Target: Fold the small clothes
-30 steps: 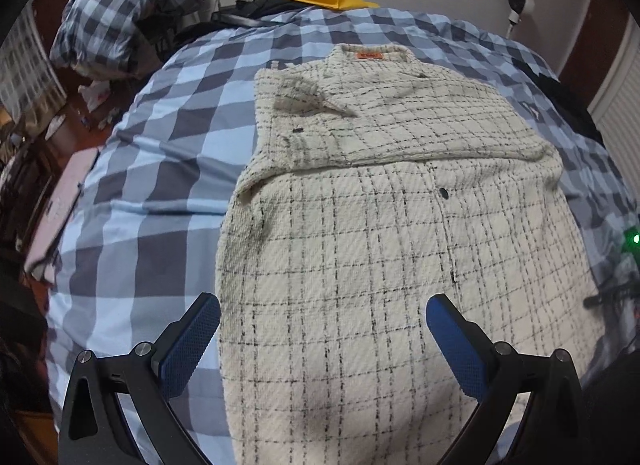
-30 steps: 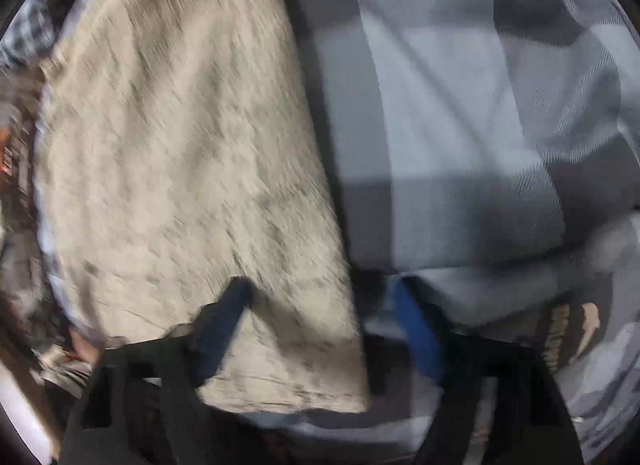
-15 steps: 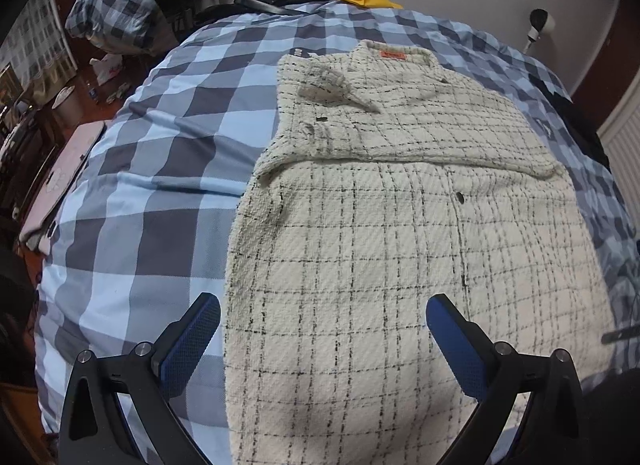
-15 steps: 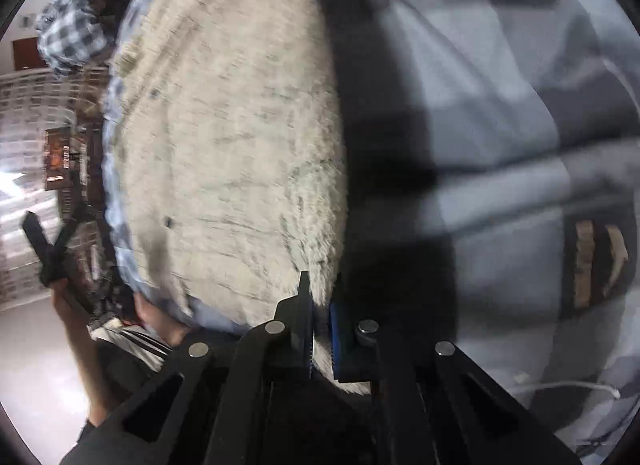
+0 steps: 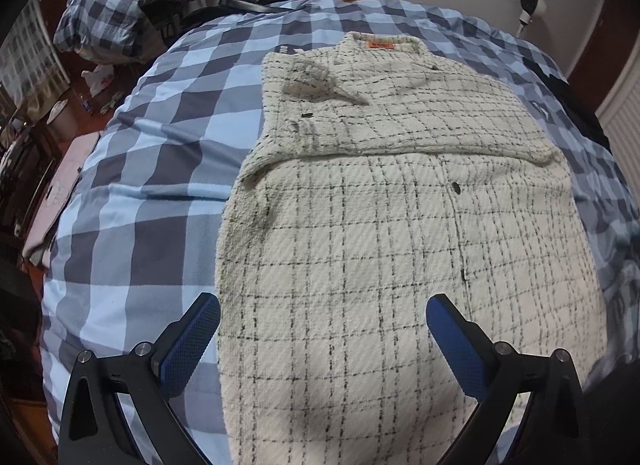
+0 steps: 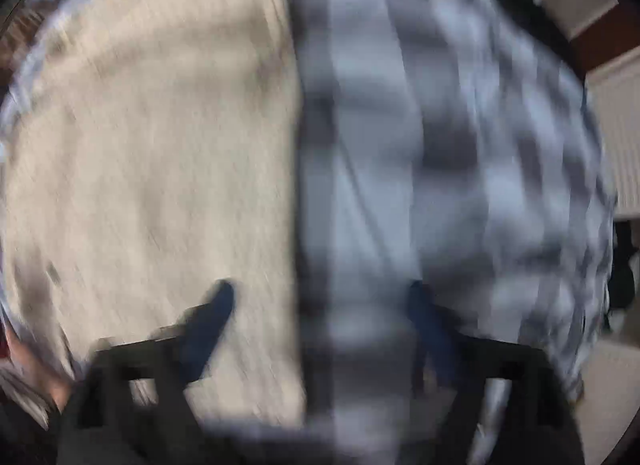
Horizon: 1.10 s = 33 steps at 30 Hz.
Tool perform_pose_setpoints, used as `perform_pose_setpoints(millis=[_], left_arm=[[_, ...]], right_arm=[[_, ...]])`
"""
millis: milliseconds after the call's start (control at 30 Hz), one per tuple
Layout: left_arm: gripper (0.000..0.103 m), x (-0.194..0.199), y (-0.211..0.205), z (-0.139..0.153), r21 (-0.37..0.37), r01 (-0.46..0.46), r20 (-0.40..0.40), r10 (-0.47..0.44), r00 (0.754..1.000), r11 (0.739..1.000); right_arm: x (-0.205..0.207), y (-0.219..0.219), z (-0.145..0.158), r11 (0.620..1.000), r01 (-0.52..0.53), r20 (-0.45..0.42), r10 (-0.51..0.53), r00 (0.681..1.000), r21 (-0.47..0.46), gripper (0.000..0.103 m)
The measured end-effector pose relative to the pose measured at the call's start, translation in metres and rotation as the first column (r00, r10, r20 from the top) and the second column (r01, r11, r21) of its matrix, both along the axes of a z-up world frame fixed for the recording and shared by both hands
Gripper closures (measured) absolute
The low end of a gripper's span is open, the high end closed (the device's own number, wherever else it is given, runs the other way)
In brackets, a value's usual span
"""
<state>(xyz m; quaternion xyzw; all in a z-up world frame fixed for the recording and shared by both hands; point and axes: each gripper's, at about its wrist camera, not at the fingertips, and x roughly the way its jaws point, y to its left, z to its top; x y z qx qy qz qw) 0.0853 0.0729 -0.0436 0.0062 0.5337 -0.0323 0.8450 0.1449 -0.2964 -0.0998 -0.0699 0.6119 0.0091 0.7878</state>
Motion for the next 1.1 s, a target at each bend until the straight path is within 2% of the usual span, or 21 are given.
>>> perform_pose_setpoints(millis=[67,133,167,267,333,367,400,467,533,600,633,667,700,767,833,900,967,1000,1033,1100], left_arm=[[0.0,0.001,-0.003,-0.003,0.018,0.009,-0.006,-0.009,1.0,1.0],[0.0,0.002,-0.005,-0.006,0.03,0.016,-0.015,-0.016,1.0,0.999],[0.0,0.002,-0.006,-0.007,0.033,0.019,-0.018,-0.018,1.0,0.999],[0.0,0.004,-0.008,-0.006,0.028,0.02,-0.02,-0.019,1.0,0.999],[0.0,0.006,-0.008,-0.004,0.02,0.02,-0.017,-0.019,1.0,1.0],[0.0,0.006,-0.009,-0.004,0.018,0.021,-0.016,-0.02,1.0,1.0],[0.0,0.007,-0.01,-0.004,0.018,0.022,-0.016,-0.022,1.0,1.0],[0.0,0.008,-0.011,-0.005,0.018,0.023,-0.016,-0.022,1.0,1.0],[0.0,0.009,-0.011,-0.004,0.013,0.017,-0.007,-0.017,1.0,1.0],[0.0,0.011,-0.011,-0.003,-0.001,0.006,0.006,-0.006,1.0,1.0],[0.0,0.012,-0.011,-0.002,-0.006,0.0,0.014,0.0,1.0,1.0],[0.0,0.013,-0.01,-0.002,-0.01,-0.007,0.024,0.008,1.0,1.0],[0.0,0.013,-0.009,-0.002,-0.01,-0.015,0.033,0.015,0.999,1.0],[0.0,0.013,-0.007,-0.006,-0.01,-0.027,0.031,0.027,0.999,1.0],[0.0,0.017,-0.001,-0.007,-0.052,-0.046,0.016,0.047,0.999,0.998],[0.0,0.031,0.007,-0.003,-0.161,-0.076,-0.027,0.073,0.997,0.984],[0.0,0.051,0.012,0.0,-0.257,-0.099,-0.061,0.086,0.994,0.961],[0.0,0.068,0.017,0.002,-0.311,-0.122,-0.084,0.101,0.991,0.942],[0.0,0.083,0.021,0.003,-0.345,-0.149,-0.103,0.12,0.987,0.927],[0.0,0.126,0.032,0.0,-0.409,-0.245,-0.168,0.191,0.967,0.879]], right_arm=[[0.029,0.009,0.003,1.0,-0.023,0.102,0.024,0.994,-0.014,0.013],[0.059,0.007,-0.014,1.0,-0.011,0.135,0.013,0.991,-0.019,0.013],[0.068,-0.009,-0.022,1.0,-0.007,0.137,0.008,0.991,-0.005,0.013],[0.106,-0.016,-0.051,0.997,0.052,0.116,-0.057,0.992,0.053,0.013],[0.129,-0.03,-0.072,0.992,0.118,0.044,-0.12,0.992,0.053,0.013],[0.134,-0.037,-0.093,0.981,0.173,-0.021,-0.172,0.985,0.084,0.013],[0.134,-0.042,-0.097,0.972,0.21,-0.02,-0.209,0.978,0.109,0.009],[0.133,-0.043,-0.094,0.954,0.281,-0.038,-0.279,0.96,0.101,0.006],[0.123,-0.035,-0.074,0.949,0.308,-0.044,-0.306,0.951,0.066,0.007],[0.095,-0.026,-0.032,0.922,0.351,0.056,-0.364,0.93,0.166,0.005],[0.072,-0.017,-0.006,0.895,0.348,0.142,-0.396,0.907,0.278,0.005],[0.058,-0.009,0.004,0.883,0.325,0.177,-0.4,0.899,0.339,0.005],[0.051,-0.002,0.007,0.878,0.307,0.183,-0.392,0.901,0.368,0.005],[0.048,0.022,0.002,0.865,0.249,0.148,-0.342,0.928,0.437,0.005],[0.051,0.037,-0.006,0.827,0.254,0.102,-0.348,0.932,0.502,0.005],[0.055,0.049,-0.003,0.798,0.263,0.111,-0.378,0.919,0.542,0.005],[0.071,0.064,0.001,0.841,0.197,0.197,-0.334,0.922,0.504,0.005],[0.078,0.073,0.002,0.888,0.144,0.249,-0.273,0.929,0.436,0.005],[0.071,0.08,0.003,0.92,0.118,0.279,-0.233,0.932,0.373,0.005],[0.07,0.082,0.0,0.941,0.112,0.288,-0.209,0.934,0.32,0.005]])
